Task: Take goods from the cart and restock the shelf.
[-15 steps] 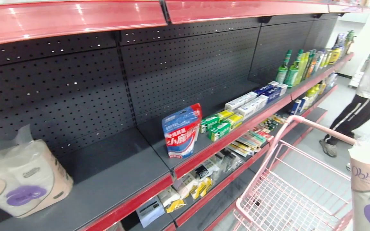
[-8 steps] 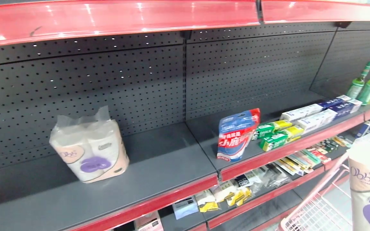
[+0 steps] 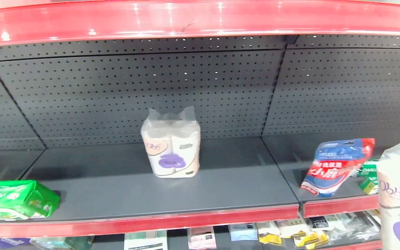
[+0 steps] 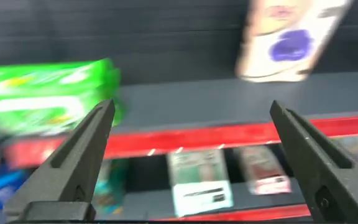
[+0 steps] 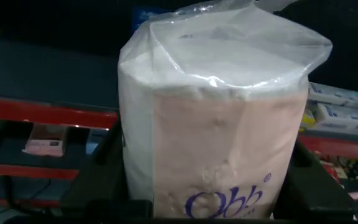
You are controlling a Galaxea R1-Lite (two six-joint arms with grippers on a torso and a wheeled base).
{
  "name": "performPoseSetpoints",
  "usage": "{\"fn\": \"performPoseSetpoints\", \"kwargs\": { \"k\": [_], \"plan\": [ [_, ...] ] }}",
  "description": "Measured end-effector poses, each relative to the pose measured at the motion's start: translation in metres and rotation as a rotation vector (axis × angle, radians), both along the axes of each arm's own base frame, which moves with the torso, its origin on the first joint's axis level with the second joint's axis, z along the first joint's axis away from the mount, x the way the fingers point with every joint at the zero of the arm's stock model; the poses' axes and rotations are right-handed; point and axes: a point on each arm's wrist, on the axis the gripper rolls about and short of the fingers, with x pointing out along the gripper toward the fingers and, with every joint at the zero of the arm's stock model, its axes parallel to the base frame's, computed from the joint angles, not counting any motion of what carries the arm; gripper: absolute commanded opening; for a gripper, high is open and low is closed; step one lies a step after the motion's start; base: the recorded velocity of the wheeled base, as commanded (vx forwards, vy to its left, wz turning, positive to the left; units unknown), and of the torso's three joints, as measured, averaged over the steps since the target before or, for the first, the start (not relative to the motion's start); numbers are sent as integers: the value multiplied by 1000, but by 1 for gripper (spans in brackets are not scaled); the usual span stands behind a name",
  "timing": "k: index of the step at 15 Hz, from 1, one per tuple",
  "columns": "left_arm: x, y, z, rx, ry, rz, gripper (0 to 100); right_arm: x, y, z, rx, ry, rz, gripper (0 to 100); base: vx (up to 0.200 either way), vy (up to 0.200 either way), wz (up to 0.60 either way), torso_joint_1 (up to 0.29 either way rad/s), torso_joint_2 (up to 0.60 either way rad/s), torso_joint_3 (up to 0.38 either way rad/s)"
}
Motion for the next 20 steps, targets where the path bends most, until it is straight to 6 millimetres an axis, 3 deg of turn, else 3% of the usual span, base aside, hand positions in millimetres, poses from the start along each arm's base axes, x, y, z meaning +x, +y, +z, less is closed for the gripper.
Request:
{"fn": "performPoseSetpoints", "kwargs": {
  "k": [12, 16, 18, 20],
  "plan": [
    [-1, -1, 6, 13, -14, -38, 100, -41, 0, -16, 5, -173, -14, 0, 0, 0, 0, 0, 0, 0],
    [4, 0, 76, -57, -59, -20, 100, -43, 1, -19, 14, -177, -1, 0, 0, 0, 0, 0, 0, 0],
    [25, 0, 106, -54, -4, -1, 100, -43, 1, -20, 39, -178, -5, 0, 0, 0, 0, 0, 0, 0],
    [54, 0, 119, 14, 95, 12, 100, -42, 0, -19, 44, -178, -16, 0, 0, 0, 0, 0, 0, 0]
  ]
}}
